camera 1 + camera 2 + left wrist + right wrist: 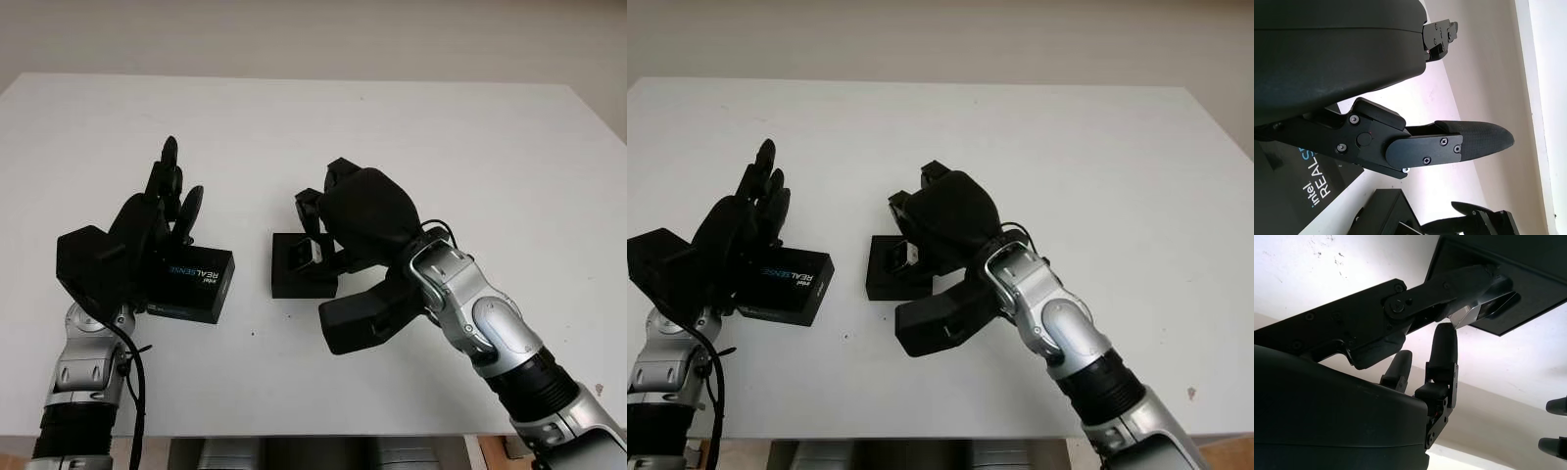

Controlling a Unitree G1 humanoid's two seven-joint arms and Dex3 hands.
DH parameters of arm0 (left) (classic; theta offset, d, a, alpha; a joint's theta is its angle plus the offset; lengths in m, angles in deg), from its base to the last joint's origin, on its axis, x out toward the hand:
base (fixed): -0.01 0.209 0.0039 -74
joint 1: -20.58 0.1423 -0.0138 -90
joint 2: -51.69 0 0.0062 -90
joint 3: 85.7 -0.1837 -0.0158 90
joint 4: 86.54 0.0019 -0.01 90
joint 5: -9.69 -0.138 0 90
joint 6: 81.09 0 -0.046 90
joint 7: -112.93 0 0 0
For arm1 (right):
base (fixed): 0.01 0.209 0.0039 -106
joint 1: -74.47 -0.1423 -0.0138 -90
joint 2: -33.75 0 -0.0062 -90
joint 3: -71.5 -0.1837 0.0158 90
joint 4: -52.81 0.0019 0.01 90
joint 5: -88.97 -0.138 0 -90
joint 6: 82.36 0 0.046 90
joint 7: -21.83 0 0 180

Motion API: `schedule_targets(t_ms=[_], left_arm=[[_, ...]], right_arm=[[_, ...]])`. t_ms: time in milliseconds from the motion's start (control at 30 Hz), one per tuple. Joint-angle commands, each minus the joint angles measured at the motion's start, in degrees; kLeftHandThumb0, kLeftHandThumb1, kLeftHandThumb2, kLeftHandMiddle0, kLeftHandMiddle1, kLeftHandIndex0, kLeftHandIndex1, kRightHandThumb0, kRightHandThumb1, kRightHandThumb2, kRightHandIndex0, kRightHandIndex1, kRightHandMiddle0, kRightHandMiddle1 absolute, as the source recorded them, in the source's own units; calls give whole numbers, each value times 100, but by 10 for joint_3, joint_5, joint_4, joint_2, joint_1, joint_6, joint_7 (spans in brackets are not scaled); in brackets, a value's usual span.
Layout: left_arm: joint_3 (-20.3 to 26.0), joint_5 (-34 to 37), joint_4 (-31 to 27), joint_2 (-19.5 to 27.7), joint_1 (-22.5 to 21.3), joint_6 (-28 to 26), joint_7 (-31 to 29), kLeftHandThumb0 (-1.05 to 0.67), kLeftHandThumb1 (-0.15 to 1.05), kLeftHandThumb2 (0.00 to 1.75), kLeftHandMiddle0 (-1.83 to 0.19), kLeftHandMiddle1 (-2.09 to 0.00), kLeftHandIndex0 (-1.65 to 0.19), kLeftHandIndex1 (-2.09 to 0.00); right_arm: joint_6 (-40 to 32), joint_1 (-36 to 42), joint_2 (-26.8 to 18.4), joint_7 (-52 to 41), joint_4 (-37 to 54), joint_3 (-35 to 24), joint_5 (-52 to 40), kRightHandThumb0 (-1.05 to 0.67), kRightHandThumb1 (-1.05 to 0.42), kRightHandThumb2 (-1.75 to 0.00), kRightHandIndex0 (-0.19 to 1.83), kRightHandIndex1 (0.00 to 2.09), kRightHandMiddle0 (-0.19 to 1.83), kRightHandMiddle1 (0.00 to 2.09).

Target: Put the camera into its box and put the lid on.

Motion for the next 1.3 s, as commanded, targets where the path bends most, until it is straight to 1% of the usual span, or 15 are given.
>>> schedule_targets(t_ms=[0, 433, 600, 733, 800, 933, 1000, 1100, 1200, 1267], left_arm=[[0, 0, -5, -3, -3, 6, 3, -88, 105, 50, 19, 0, 19, 0], [0, 3, -1, -2, -4, 7, 0, -89, 105, 51, 19, 0, 19, 0], [1, 6, -6, -3, -3, 1, 1, -88, 105, 50, 19, 0, 19, 0], [0, 3, -5, -2, -3, 2, 3, -88, 105, 50, 19, 0, 19, 0], [1, 3, -5, -2, -4, 2, 3, -88, 105, 50, 19, 0, 19, 0], [0, 4, -4, 0, -4, 6, -1, -87, 105, 51, 19, 0, 19, 0], [1, 5, -6, -1, -4, 4, 0, -87, 105, 51, 19, 0, 19, 0], [0, 4, -6, 0, -6, 4, 0, -87, 105, 51, 19, 0, 19, 0], [1, 6, -5, 0, -6, 5, -2, -87, 105, 51, 19, 0, 19, 0], [1, 5, -8, 0, -4, 2, -1, -88, 105, 51, 19, 0, 19, 0]], right_arm=[[1, -10, -4, -1, 10, -3, 0, -87, -93, -5, 24, 100, 44, 116], [0, -11, -7, -15, 21, -4, 3, -88, -94, -6, 26, 90, 42, 111], [4, -9, -4, -4, 14, -3, 0, -88, -93, -5, 28, 90, 44, 116], [3, -9, -2, -9, 13, 2, 2, -89, -94, -6, 26, 94, 43, 121], [3, -7, -1, -9, 13, 5, 4, -90, -95, -6, 25, 99, 43, 124], [-1, -6, 0, -16, 12, 14, 14, -89, -96, -6, 20, 109, 44, 137], [-1, -5, 1, -16, 10, 16, 15, -87, -96, -5, 17, 119, 45, 142], [1, -3, 2, -8, 1, 20, 16, -86, -96, -5, 15, 124, 45, 143], [2, -1, 3, -7, -3, 23, 15, -85, -95, -5, 16, 125, 49, 138], [3, -1, 3, -4, -6, 24, 14, -85, -95, -5, 17, 124, 50, 139]])
